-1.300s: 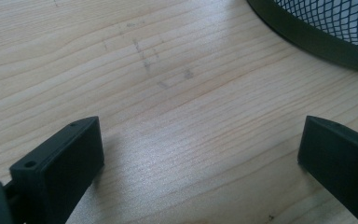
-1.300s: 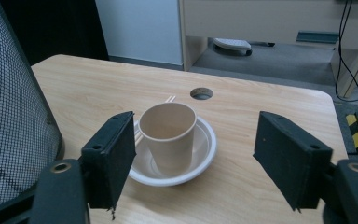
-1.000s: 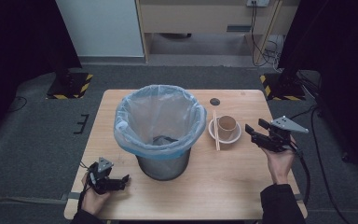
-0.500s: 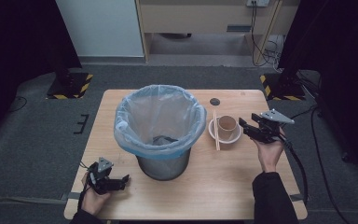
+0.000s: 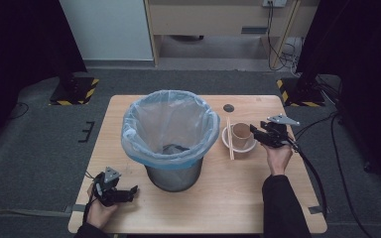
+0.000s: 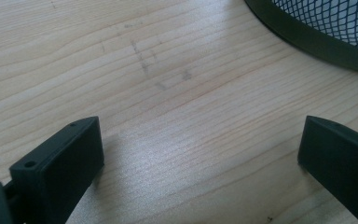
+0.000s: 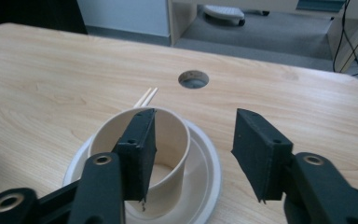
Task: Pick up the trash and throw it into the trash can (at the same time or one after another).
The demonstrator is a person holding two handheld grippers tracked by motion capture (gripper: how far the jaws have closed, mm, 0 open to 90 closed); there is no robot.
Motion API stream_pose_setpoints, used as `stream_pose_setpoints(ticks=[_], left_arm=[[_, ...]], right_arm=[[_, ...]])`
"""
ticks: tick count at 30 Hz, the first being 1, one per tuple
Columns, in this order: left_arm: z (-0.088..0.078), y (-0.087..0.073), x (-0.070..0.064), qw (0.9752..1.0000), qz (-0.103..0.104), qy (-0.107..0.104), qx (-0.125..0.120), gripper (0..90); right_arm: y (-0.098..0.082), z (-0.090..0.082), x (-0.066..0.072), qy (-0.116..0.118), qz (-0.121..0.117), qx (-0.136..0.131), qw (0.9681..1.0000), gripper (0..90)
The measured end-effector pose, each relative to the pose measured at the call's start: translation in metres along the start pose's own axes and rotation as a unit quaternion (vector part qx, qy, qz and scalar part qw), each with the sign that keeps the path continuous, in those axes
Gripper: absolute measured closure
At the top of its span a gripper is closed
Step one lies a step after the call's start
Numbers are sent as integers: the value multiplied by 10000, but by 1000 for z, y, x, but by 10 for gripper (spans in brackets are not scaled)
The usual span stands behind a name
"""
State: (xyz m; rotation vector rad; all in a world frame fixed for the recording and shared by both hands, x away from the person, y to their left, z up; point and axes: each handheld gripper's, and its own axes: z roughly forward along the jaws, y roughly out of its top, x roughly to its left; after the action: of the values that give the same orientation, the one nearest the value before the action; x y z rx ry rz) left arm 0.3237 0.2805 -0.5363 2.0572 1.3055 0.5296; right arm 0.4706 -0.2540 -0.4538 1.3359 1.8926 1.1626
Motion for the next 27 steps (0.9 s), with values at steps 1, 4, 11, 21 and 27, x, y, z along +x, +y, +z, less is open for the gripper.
stream_pose_setpoints(ticks=[1, 4, 11, 21, 27], left_arm=[[0, 0, 0, 10000, 0, -2, -1, 0], [0, 0, 0, 10000, 5, -7, -2, 0], [0, 0, 0, 10000, 18, -15, 4, 0], [0, 1, 0, 10000, 23, -16, 8, 0], [1, 1, -1, 10000, 25, -18, 8, 0]], right_arm=[[-1, 3, 1, 0, 11, 53, 10000, 509], [-4, 11, 3, -17, -48, 177, 9998, 529], [-8, 29, 5, -79, -77, 507, 9987, 555], [-10, 34, 7, -55, -167, 742, 9971, 716], [-13, 37, 9, -92, -188, 812, 9965, 809]])
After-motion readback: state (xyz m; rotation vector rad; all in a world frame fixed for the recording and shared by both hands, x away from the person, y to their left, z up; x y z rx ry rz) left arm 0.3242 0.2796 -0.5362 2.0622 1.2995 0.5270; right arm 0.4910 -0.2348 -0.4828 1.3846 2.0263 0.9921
